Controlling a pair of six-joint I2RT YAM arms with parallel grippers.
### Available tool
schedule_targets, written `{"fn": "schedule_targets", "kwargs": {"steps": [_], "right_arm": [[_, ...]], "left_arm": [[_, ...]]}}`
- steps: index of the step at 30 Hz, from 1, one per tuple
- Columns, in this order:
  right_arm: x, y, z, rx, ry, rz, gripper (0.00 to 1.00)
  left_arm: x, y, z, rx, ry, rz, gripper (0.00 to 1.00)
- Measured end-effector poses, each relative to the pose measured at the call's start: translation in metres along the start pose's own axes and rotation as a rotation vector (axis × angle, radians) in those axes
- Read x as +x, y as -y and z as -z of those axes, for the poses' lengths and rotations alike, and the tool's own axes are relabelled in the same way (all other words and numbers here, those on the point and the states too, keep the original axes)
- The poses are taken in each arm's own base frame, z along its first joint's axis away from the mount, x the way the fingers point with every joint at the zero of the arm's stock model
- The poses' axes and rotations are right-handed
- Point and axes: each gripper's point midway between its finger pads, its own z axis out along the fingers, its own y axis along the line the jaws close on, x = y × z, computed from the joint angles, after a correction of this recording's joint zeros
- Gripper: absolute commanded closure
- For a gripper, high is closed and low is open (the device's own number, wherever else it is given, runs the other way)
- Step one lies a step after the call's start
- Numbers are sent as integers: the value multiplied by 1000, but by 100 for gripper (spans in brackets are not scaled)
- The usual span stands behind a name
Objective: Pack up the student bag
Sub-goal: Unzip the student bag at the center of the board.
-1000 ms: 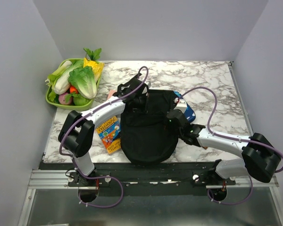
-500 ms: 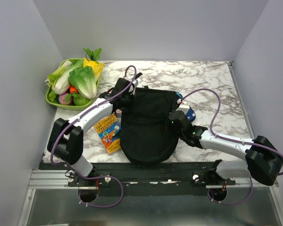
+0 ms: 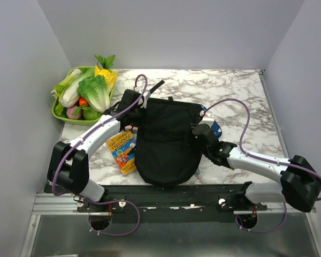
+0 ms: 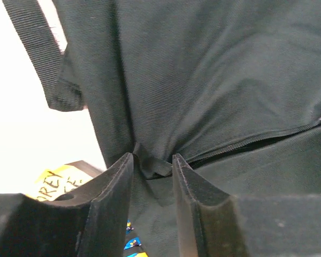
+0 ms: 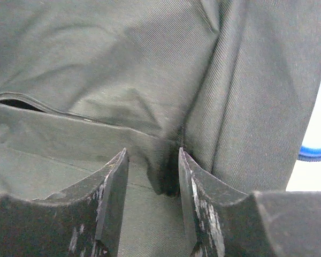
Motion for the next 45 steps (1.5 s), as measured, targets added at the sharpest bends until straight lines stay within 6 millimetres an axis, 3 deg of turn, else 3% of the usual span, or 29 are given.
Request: {"fn": "schedule_targets", "kwargs": {"steps": [7, 10, 14, 17, 21, 28, 32, 39, 45], "right_arm": [[-40, -37, 9, -132, 66, 57, 45], [-56, -59, 0, -176, 82, 98, 48], [-64, -75, -18, -172, 77, 135, 54], [-62, -81, -32, -155, 53, 162, 60], [-49, -79, -39, -139, 15, 182, 61], [-11, -75, -28, -152, -48, 203, 66], [-1, -80, -19, -174, -59, 201, 69], [14, -78, -12, -185, -80, 190, 70], [24, -73, -11, -170, -93, 172, 71]], "left_arm": [[3, 22, 0, 68, -7, -33, 51], [3, 24, 0, 73, -6, -33, 52], [2, 24, 1, 73, -3, -29, 52], [1, 25, 2, 74, 1, -23, 52], [-6, 27, 5, 78, 16, -20, 49], [-38, 38, 15, 105, 85, -10, 46], [-50, 55, 11, 152, 121, -28, 46], [-24, 99, -21, 290, 33, -94, 47], [12, 106, -34, 348, -52, -171, 44]]}}
